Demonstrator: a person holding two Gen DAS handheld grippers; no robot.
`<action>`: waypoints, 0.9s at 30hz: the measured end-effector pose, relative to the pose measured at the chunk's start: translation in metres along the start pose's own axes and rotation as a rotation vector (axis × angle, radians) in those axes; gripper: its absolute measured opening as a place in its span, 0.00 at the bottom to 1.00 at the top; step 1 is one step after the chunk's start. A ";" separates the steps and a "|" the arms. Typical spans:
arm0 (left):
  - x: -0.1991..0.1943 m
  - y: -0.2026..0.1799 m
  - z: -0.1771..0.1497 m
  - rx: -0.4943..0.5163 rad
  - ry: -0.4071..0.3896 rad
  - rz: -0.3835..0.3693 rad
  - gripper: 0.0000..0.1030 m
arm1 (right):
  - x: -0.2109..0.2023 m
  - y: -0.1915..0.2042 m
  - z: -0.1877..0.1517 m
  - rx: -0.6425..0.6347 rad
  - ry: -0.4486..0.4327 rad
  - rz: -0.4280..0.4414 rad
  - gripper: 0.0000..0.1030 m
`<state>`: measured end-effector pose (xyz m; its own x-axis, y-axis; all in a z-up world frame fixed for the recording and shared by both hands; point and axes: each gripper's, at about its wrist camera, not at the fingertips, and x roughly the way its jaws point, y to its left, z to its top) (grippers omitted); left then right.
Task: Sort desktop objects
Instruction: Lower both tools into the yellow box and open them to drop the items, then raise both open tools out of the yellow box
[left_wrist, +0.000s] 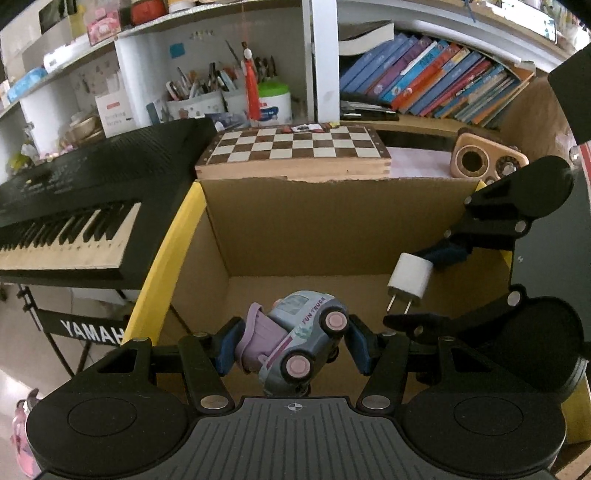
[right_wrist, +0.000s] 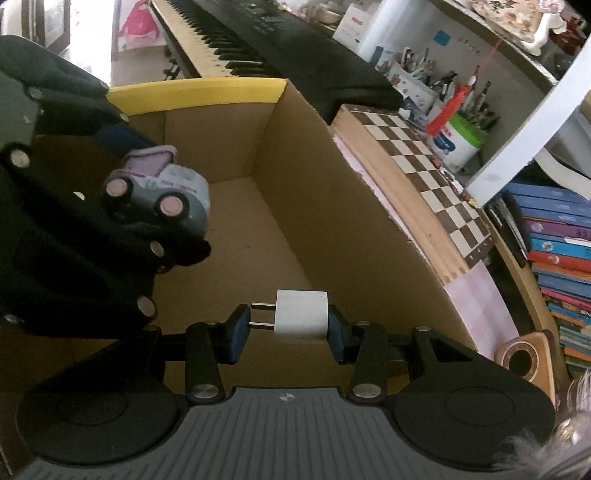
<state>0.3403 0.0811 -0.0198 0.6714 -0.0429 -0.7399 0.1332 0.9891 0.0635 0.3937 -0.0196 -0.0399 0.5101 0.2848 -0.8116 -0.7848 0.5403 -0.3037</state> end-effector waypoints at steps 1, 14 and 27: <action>0.000 0.000 0.000 0.001 -0.002 -0.001 0.57 | 0.000 0.001 0.000 -0.006 0.000 0.003 0.40; -0.037 0.004 -0.006 -0.017 -0.138 0.014 0.81 | -0.026 -0.004 -0.010 0.108 -0.099 -0.034 0.57; -0.109 0.004 -0.023 -0.132 -0.326 0.069 0.88 | -0.118 -0.004 -0.048 0.406 -0.332 -0.188 0.58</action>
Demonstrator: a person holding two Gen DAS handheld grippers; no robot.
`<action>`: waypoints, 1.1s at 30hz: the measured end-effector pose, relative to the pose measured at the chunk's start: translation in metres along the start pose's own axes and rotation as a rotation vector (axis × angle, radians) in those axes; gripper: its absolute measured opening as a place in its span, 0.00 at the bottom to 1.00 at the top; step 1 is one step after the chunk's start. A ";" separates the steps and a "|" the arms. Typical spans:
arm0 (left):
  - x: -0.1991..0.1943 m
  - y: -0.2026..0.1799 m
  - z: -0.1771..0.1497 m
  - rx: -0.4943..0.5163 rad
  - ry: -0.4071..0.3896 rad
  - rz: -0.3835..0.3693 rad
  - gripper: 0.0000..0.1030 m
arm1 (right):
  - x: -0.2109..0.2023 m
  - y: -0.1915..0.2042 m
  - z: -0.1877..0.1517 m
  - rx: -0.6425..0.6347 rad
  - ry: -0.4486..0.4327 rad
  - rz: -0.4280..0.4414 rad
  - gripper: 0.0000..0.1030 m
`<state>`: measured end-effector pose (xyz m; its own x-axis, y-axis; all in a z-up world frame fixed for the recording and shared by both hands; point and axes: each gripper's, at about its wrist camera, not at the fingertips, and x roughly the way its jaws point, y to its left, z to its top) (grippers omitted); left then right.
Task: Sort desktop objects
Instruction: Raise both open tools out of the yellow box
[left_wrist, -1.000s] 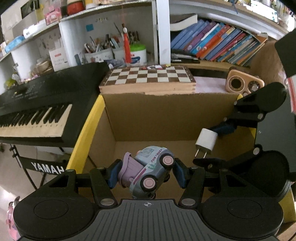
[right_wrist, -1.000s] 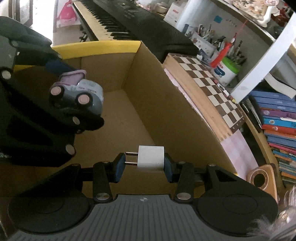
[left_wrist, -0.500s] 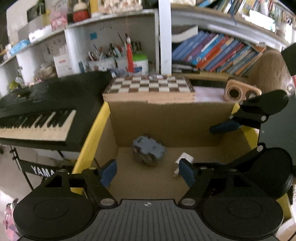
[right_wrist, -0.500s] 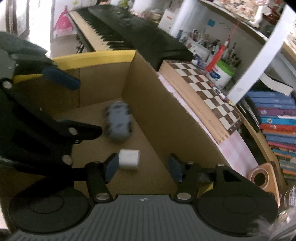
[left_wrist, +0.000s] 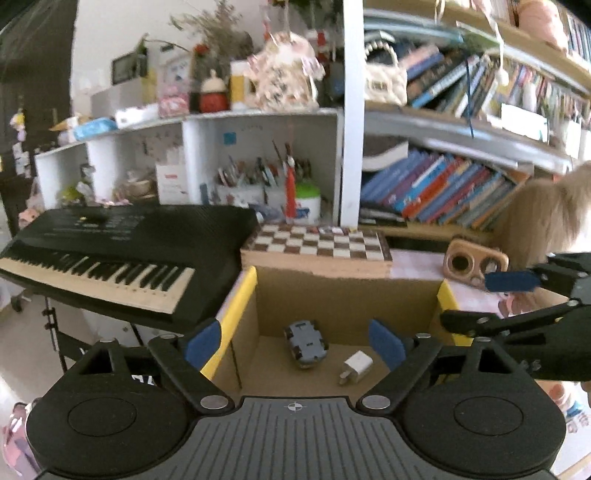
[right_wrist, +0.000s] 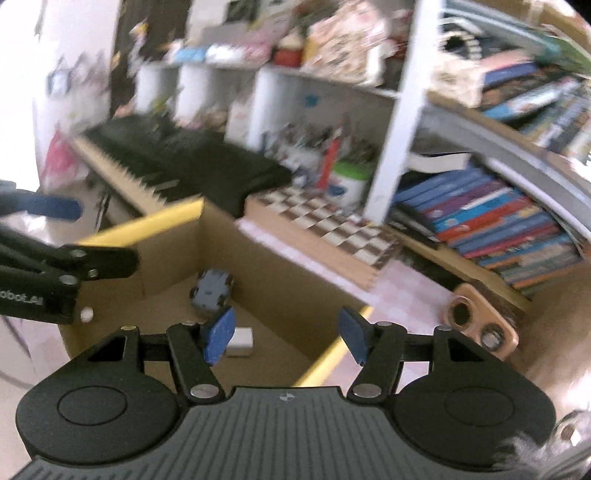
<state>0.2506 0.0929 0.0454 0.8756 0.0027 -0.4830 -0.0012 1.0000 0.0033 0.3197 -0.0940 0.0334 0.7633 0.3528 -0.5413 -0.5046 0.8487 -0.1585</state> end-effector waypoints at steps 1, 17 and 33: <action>-0.006 0.001 -0.001 -0.007 -0.009 0.005 0.88 | -0.007 -0.001 -0.001 0.025 -0.013 -0.018 0.58; -0.087 0.007 -0.037 -0.063 -0.065 0.008 0.89 | -0.109 0.013 -0.045 0.256 -0.131 -0.222 0.59; -0.142 0.010 -0.091 -0.075 -0.022 0.005 0.89 | -0.167 0.064 -0.115 0.343 -0.066 -0.251 0.59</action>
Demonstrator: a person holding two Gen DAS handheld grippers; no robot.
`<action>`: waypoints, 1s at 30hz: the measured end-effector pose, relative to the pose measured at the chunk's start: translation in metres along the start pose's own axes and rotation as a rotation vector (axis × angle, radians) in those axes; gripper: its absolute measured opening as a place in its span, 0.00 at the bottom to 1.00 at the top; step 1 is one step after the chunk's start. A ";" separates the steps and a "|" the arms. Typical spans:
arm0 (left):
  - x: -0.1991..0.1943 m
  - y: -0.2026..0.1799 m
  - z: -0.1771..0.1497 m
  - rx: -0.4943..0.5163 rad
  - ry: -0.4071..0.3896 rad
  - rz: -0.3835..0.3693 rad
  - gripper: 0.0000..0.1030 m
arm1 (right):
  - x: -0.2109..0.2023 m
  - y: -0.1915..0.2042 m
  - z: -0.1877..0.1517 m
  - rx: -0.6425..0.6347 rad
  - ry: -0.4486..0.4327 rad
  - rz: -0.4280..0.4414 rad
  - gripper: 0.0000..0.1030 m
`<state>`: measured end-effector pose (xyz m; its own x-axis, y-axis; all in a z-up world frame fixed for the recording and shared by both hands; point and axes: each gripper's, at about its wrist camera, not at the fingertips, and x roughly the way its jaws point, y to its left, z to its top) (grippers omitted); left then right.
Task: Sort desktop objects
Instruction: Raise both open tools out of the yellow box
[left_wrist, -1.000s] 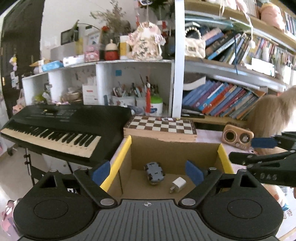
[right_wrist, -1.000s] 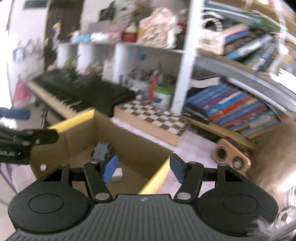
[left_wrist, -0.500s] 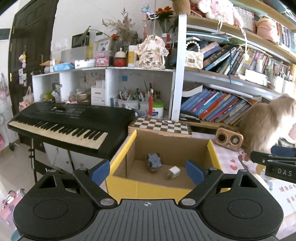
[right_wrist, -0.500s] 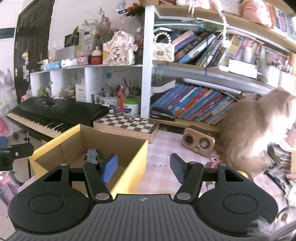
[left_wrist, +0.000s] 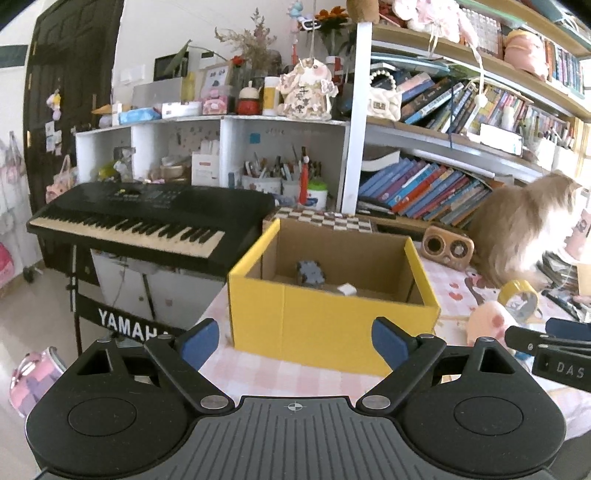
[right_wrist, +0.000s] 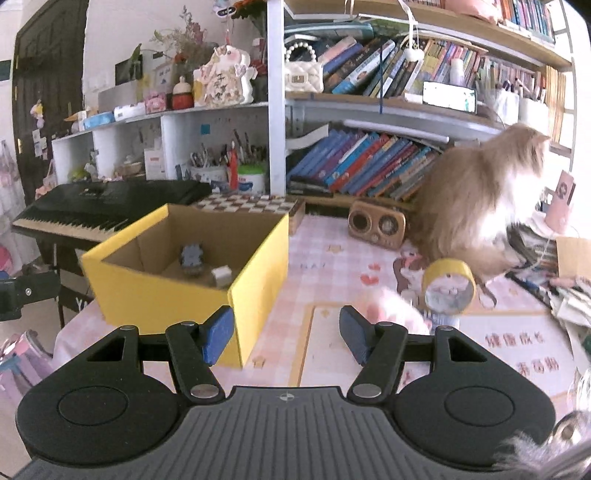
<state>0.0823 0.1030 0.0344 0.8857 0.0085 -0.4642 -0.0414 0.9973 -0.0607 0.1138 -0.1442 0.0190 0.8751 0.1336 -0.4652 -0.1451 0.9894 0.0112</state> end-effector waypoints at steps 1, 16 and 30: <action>-0.003 0.000 -0.003 0.001 0.003 0.001 0.89 | -0.004 0.002 -0.005 -0.001 0.004 0.000 0.59; -0.033 0.010 -0.035 -0.005 0.045 0.017 0.89 | -0.038 0.032 -0.048 -0.030 0.054 0.055 0.59; -0.042 0.010 -0.058 0.009 0.113 -0.003 0.89 | -0.051 0.049 -0.068 -0.072 0.107 0.083 0.64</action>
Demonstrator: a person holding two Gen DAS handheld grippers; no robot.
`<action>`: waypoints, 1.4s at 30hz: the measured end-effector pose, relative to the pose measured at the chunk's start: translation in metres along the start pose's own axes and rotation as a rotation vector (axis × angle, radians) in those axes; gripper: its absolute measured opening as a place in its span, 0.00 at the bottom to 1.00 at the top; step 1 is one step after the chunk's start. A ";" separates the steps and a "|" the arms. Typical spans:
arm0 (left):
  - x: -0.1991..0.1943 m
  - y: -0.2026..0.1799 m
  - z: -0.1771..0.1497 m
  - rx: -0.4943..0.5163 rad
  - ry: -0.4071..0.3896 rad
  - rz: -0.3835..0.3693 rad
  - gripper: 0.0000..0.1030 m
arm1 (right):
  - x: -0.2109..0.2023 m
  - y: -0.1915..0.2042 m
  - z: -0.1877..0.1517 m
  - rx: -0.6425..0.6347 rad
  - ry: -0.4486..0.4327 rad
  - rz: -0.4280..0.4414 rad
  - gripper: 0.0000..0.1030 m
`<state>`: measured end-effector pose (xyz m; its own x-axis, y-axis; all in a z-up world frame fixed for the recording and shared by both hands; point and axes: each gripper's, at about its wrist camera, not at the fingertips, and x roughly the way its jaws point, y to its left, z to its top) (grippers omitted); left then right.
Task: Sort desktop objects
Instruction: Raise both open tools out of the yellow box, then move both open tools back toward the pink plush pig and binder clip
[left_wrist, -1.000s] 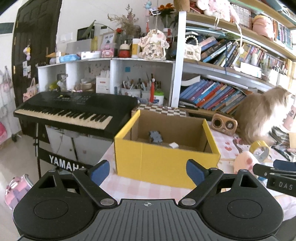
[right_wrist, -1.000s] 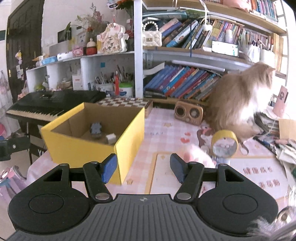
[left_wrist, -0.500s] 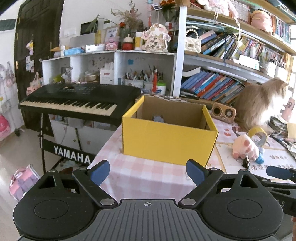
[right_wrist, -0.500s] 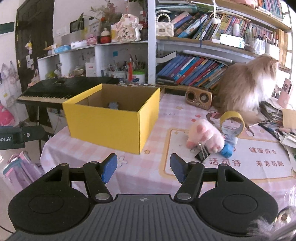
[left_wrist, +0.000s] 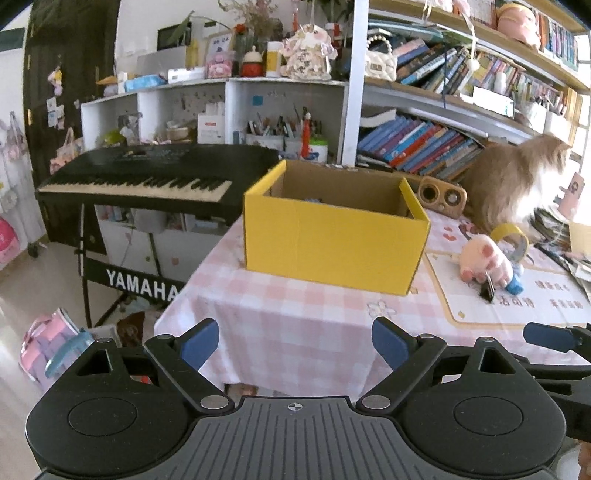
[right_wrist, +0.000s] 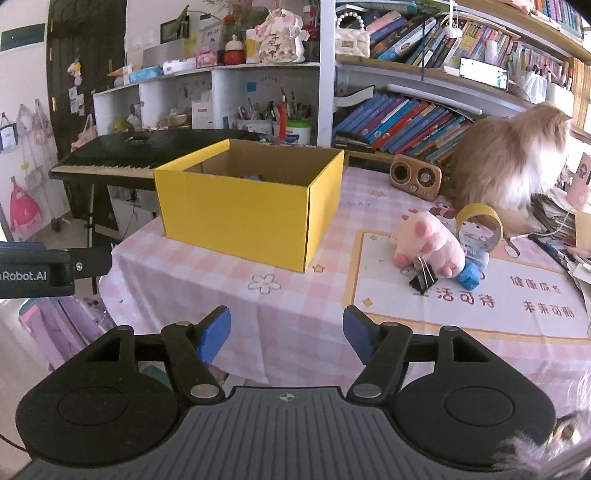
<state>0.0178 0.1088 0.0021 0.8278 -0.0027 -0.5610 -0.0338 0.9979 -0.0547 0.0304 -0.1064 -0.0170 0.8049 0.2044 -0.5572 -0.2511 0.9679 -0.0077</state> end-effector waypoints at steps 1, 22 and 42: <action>0.000 -0.001 -0.002 0.002 0.006 -0.004 0.89 | -0.001 0.001 -0.002 -0.001 0.006 0.000 0.65; 0.015 -0.040 -0.018 0.102 0.111 -0.124 0.94 | -0.013 -0.023 -0.028 0.053 0.093 -0.113 0.71; 0.045 -0.108 -0.005 0.200 0.140 -0.262 0.94 | -0.020 -0.089 -0.032 0.175 0.122 -0.261 0.72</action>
<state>0.0560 0.0002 -0.0218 0.7088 -0.2556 -0.6575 0.2917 0.9548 -0.0567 0.0194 -0.2016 -0.0320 0.7571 -0.0629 -0.6503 0.0602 0.9978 -0.0263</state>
